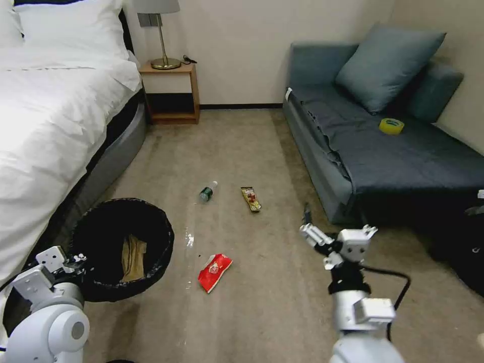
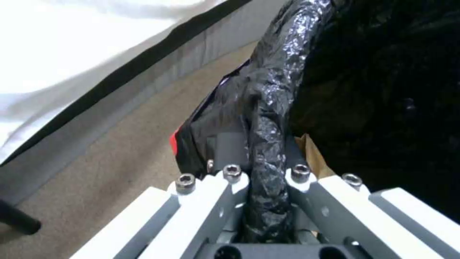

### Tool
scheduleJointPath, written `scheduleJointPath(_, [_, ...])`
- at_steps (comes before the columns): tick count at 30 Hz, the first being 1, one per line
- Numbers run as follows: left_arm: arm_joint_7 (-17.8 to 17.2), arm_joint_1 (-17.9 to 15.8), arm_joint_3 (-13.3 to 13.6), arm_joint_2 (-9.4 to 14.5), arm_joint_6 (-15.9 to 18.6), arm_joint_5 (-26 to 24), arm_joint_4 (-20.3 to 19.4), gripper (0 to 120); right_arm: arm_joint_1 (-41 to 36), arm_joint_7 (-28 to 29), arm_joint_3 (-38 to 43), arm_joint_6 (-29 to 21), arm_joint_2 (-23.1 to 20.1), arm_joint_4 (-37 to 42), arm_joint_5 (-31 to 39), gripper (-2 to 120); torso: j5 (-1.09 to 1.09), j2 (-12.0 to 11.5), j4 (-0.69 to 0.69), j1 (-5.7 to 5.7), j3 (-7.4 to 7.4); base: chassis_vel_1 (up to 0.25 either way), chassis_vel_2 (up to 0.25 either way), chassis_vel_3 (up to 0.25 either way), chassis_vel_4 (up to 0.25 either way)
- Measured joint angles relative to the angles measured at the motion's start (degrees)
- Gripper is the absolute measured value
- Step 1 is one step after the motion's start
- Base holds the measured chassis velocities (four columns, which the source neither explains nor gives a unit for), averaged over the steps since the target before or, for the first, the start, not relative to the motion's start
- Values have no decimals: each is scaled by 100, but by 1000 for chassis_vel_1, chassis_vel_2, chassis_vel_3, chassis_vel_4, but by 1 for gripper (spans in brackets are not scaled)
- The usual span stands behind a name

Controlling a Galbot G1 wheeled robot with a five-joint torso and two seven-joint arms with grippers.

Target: Pick up the trash bin, then pick up the garbage on the floor and place it into the trash bin.

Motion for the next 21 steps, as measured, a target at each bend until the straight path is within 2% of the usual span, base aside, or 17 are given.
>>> scheduleJointPath(9, [3, 3, 34, -17, -11, 11, 35, 3, 98, -98, -53, 104, -31, -166, 47, 100, 1, 0, 0, 0, 0, 0, 0, 0, 0])
scheduleJointPath(21, [5, -69, 78, -19, -11, 52, 116, 3, 303, -110, -54, 96, -117, -284, 240, 100, 1, 0, -1, 0, 1, -120, 125, 119, -127])
